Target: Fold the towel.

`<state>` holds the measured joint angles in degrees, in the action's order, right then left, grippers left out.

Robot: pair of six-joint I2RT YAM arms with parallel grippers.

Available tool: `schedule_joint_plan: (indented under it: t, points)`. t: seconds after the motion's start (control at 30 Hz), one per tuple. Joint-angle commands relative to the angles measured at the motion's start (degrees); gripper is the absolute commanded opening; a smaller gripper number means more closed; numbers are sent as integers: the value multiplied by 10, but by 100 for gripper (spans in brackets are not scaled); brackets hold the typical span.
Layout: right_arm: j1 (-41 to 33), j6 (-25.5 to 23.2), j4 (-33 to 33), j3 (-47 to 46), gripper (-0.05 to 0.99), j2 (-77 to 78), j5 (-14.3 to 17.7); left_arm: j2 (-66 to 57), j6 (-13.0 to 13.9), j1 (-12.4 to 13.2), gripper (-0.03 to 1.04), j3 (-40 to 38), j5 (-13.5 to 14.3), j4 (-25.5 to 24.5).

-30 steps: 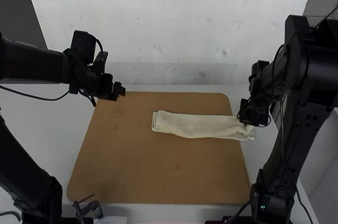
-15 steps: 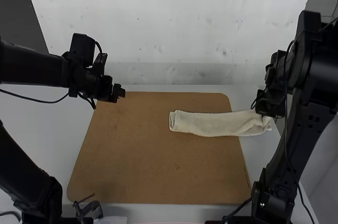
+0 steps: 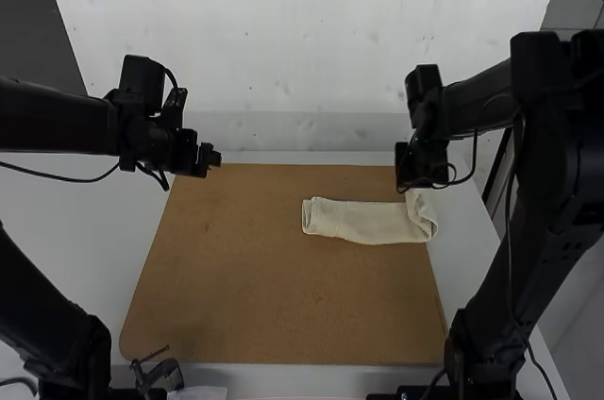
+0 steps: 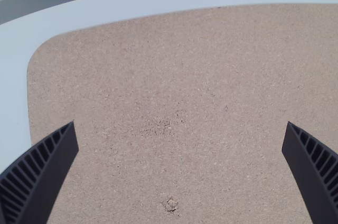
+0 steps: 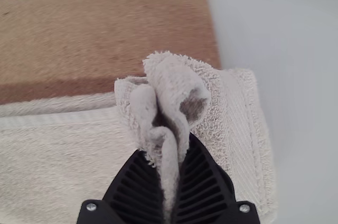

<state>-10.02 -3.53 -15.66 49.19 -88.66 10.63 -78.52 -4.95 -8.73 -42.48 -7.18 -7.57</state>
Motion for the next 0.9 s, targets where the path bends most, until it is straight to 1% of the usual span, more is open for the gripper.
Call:
schedule_joint_plan:
  t: [0.0,0.13,0.33,0.6,0.73,0.77,0.83,0.87]
  points:
    - [-77,-63,-8,29,2,-21,47,25,6,10,101,2,-10,5]
    - [-156,-99,-15,56,2,-64,67,24,7,10,101,2,-11,5]
    - [-232,-133,-34,108,2,-114,89,25,7,11,101,2,-13,5]
    - [-284,-149,-52,156,2,-157,102,31,7,11,101,4,-14,3]
    - [-298,-157,-53,160,3,-170,103,31,7,9,101,5,-14,4]
    - [-298,-160,-49,160,16,-168,102,30,7,9,100,6,-14,4]
    - [-298,-163,-39,157,47,-148,101,30,7,9,100,6,-14,4]
    - [-296,-163,-31,153,54,-135,100,30,7,10,100,6,-14,4]
